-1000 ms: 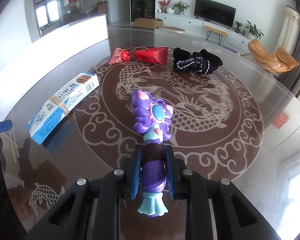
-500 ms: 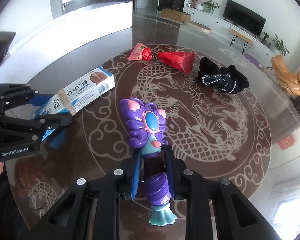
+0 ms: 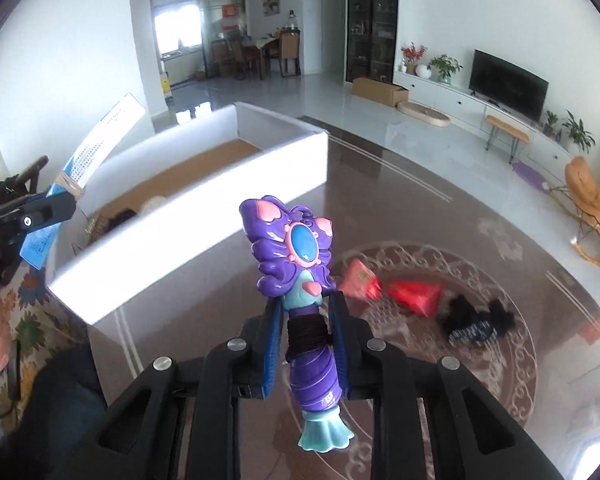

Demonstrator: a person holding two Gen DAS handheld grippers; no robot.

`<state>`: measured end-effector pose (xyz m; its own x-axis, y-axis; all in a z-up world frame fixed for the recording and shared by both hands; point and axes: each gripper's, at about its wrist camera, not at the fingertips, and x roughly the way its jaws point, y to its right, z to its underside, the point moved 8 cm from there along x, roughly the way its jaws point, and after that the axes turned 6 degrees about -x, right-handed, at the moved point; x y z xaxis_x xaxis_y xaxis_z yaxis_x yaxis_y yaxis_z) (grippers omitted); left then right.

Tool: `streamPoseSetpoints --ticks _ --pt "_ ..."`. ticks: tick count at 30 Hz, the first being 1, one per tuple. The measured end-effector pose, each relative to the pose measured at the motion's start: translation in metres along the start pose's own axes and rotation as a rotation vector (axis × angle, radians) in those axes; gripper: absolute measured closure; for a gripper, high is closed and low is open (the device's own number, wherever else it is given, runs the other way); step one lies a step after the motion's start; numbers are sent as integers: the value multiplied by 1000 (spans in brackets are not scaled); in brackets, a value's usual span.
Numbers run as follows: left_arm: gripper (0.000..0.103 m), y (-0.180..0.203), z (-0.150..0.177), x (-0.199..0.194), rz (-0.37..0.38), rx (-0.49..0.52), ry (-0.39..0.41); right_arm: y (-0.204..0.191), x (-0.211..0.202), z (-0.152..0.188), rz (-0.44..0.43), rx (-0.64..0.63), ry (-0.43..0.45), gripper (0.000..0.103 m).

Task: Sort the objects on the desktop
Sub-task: 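Grasp the ointment box with the left tool while the right tool carries the wand to the white box, then release the ointment box and wand into the white box, return both tools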

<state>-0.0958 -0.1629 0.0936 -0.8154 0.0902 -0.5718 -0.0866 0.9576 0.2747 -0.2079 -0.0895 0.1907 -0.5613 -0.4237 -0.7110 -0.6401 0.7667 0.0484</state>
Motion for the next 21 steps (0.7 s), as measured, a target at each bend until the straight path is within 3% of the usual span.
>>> streamPoseSetpoints --ticks 4,7,10,14,15,16,17,19,21 --pt "62 -93 -19 10 -126 -74 -43 -71 23 -79 -134 0 81 79" --pt "62 -156 -13 30 -227 -138 -114 -133 57 -117 -228 -7 83 79" --pt "62 -193 5 56 -269 -176 -211 -189 104 -130 -277 -27 22 79" --pt "59 -208 26 78 -369 -122 -297 -240 158 -126 -308 -65 -71 77" --pt "55 -209 29 79 -395 -110 -301 -245 169 -123 -317 -55 -98 68" --pt "39 -210 31 76 -413 -105 -290 -247 175 -120 -329 -30 -113 51" --pt "21 -210 31 71 -426 -102 -263 -244 176 -118 -343 3 -111 43" --pt "13 -208 28 55 -435 -94 -184 -232 165 -119 -347 65 -56 30" --pt "13 -205 26 41 -406 -106 -137 -210 142 -114 -326 87 8 23"
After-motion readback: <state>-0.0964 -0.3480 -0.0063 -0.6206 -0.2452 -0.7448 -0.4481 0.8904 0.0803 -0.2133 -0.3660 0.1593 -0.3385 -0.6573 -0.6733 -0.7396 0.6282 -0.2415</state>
